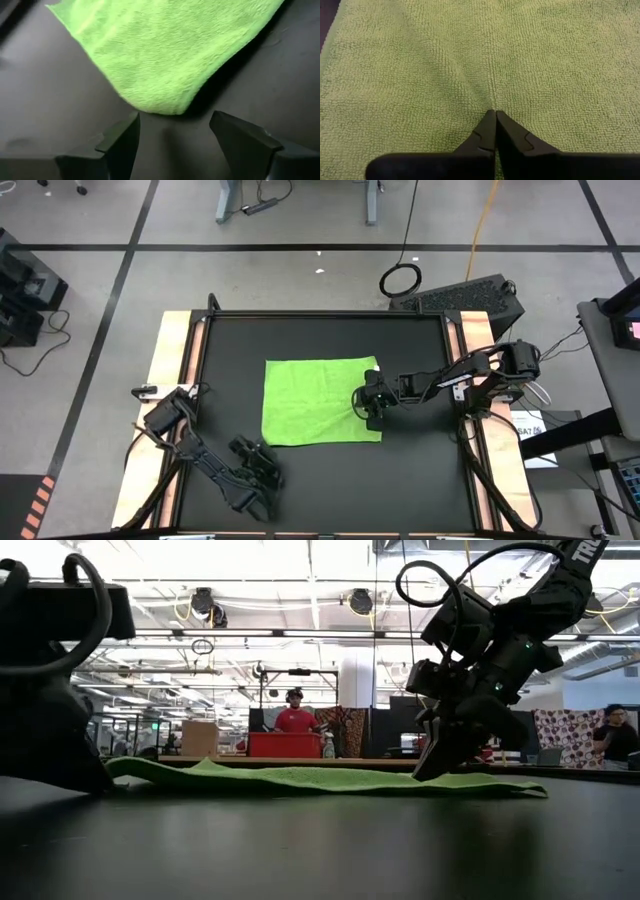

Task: Roll towel
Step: Fold green microfiber towel

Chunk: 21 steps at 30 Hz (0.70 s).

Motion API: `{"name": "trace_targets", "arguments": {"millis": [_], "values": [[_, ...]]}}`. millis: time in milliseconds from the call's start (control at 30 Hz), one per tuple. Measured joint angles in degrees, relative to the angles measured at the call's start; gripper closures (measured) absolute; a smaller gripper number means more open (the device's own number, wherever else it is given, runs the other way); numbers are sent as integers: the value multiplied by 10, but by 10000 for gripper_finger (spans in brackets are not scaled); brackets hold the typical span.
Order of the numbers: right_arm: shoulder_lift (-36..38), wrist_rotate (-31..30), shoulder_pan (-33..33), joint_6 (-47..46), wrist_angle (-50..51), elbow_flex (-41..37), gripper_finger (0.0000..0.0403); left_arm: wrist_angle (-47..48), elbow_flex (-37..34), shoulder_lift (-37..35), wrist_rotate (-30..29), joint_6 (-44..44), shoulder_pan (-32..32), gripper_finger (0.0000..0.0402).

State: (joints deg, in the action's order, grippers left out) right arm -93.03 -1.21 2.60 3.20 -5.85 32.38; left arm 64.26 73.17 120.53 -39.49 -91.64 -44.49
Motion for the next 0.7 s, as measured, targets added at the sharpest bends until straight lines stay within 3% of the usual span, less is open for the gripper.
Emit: {"name": "trace_targets", "arguments": {"millis": [400, 700], "values": [[0, -1, 1, 7, -4, 0, 401, -44, -1, -11, -3, 38, 16, 139], [0, -3, 1, 7, -14, 0, 401, 17, -14, -12, 9, 45, 55, 139]]}}
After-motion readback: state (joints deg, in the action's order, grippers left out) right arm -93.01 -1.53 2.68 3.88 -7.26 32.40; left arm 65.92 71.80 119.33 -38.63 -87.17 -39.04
